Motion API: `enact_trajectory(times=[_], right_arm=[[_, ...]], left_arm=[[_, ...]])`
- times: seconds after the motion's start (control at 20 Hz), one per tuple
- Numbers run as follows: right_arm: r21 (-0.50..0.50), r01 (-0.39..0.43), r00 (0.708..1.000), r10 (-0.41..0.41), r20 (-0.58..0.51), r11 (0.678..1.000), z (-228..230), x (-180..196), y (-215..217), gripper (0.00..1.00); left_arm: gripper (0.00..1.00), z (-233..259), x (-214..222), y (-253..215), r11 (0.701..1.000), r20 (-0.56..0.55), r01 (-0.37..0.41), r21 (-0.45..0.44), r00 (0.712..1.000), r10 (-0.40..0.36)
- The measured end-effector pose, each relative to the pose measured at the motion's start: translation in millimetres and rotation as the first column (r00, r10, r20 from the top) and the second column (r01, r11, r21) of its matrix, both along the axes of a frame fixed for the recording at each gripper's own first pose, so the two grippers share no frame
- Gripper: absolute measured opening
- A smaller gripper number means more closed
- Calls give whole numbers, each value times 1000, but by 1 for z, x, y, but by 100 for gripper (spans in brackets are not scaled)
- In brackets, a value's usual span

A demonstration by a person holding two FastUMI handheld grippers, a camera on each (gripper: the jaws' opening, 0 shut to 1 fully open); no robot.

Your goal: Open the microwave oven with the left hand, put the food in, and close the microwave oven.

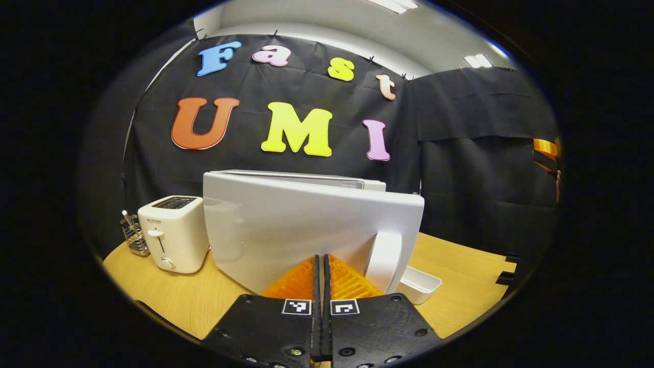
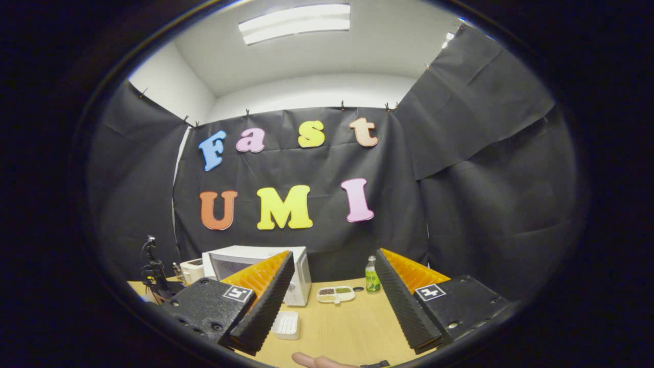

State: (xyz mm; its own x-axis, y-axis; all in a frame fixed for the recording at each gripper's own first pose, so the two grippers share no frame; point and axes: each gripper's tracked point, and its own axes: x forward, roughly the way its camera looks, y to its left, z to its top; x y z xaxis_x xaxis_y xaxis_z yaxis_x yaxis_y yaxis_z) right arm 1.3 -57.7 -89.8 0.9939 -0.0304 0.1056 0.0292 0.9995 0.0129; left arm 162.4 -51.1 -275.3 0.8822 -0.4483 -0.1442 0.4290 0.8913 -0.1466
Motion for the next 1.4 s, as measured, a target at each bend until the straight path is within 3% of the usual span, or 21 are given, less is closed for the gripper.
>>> enact_trajectory(times=[0.2, 0.25, 0.4, 0.45, 0.5, 0.65, 0.7, 0.75, 0.95, 1.0, 1.05, 1.3, 1.35, 1.4], right_arm=[[15, -10, 1000, 10, 2, 1000, -5, 7, -9, 92], [14, -8, 1000, 8, 5, 1000, -4, 10, -13, 100], [-3, 0, 1000, 0, 13, 1000, -6, 22, -20, 100], [-5, -10, 1000, 10, 9, 1000, -8, 25, -19, 91], [-1, -31, 1000, 31, 5, 1000, -11, 28, -15, 100], [20, -71, 997, 71, -11, 997, -18, 43, -12, 100], [26, -72, 997, 72, -13, 997, -21, 51, -15, 91], [30, -73, 997, 73, -13, 997, -23, 57, -17, 100], [46, -80, 996, 81, -28, 996, -35, 71, -22, 100], [49, -79, 996, 81, -35, 996, -38, 75, -25, 91], [50, -78, 996, 80, -44, 996, -43, 78, -28, 100], [67, -57, 996, 62, -68, 996, -55, 85, -46, 100], [63, -52, 996, 56, -72, 997, -56, 83, -49, 100], [64, -56, 996, 60, -68, 996, -53, 81, -49, 91]], left_arm=[[0, -3, 19, -21, 1000, 3, 8, -25, 1000, -7], [0, -5, 23, -25, 1000, 1, 7, -26, 1000, -7], [0, -11, 43, -38, 1000, -14, 1, -10, 1000, -1], [0, -10, 49, -42, 1000, -14, -5, -3, 1000, 5], [0, -7, 53, -47, 1000, -8, -10, 2, 1000, 10], [0, -2, 72, -62, 1000, 4, -15, 13, 1000, 15], [0, 0, 78, -66, 1000, 0, -20, 12, 1000, 20], [0, 0, 86, -70, 1000, -6, -24, 12, 1000, 24], [0, -4, 117, -85, 998, -34, -62, 6, 997, 62], [0, -7, 123, -89, 997, -42, -73, 7, 996, 73], [0, -9, 130, -91, 996, -46, -92, 12, 995, 92], [0, -19, 158, -102, 990, -35, -127, 66, 991, 129], [0, -30, 158, -100, 984, -78, -141, 109, 986, 150], [0, -27, 160, -100, 985, -52, -140, 102, 988, 146]])
